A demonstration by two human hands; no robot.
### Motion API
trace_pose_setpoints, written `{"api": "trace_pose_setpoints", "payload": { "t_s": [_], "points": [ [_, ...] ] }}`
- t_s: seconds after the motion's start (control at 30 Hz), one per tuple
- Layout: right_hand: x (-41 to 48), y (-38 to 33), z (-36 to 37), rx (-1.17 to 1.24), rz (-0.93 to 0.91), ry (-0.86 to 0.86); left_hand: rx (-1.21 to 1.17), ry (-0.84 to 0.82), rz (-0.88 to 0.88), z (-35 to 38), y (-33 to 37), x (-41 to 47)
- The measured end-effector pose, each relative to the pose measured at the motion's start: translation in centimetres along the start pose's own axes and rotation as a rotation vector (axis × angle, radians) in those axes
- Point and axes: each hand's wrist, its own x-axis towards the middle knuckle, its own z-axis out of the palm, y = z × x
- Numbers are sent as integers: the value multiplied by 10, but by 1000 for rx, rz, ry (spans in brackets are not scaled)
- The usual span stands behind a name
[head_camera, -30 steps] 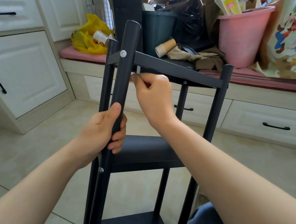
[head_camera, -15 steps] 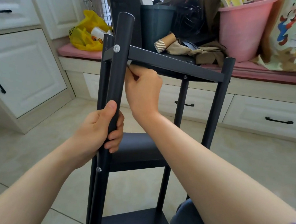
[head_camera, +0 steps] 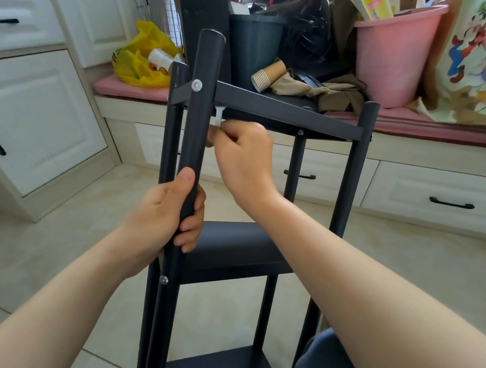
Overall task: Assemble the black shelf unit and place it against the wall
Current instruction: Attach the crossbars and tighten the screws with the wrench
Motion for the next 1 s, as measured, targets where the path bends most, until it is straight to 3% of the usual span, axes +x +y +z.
{"api": "trace_pose_setpoints", "payload": {
  "t_s": [0.5,1.0],
  "points": [
    [-1,-13,-16,-47,4,-85,-39,-19,-5,-1,-1,-5],
    [3,2,4,-17,-67,48,-36,-47,-10,4,0,-8]
  ]
}}
